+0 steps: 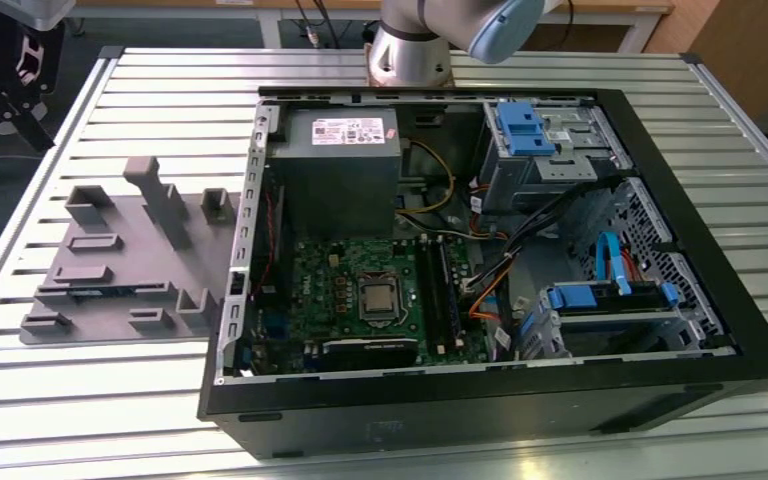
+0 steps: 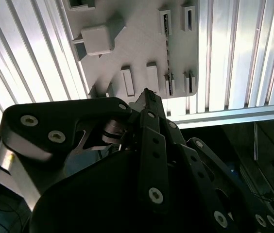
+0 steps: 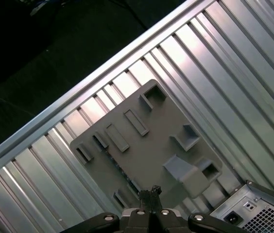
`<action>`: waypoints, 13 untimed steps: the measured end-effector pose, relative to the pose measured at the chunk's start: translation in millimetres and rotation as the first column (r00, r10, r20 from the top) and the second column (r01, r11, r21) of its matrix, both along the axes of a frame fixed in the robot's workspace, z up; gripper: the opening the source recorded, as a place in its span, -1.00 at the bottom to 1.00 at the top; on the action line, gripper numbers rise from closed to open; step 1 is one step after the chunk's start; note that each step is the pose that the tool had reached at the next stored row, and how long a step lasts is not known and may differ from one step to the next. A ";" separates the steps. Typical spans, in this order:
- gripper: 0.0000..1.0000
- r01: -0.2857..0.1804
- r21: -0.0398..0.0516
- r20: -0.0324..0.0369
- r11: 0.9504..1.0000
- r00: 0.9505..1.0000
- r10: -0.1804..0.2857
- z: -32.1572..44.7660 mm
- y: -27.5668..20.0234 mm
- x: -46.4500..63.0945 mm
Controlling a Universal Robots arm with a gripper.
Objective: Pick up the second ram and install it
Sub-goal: 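Pick up the second ram and move it above second insertion slot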
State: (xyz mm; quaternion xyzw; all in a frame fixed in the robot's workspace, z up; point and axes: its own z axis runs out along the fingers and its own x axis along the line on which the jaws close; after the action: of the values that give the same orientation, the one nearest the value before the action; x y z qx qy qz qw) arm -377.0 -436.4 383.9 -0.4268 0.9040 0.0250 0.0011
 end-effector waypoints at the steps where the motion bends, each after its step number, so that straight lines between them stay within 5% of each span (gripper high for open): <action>1: -0.79 -0.002 0.000 0.000 1.000 1.000 0.002 0.0 0.0 0.0; 13: -0.79 -0.045 0.000 0.000 0.999 0.999 0.045 -0.1 0.0 0.0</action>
State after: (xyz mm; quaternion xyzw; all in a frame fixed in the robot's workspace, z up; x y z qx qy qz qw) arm -376.9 -436.4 383.8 -0.4470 0.8942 0.0250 0.0006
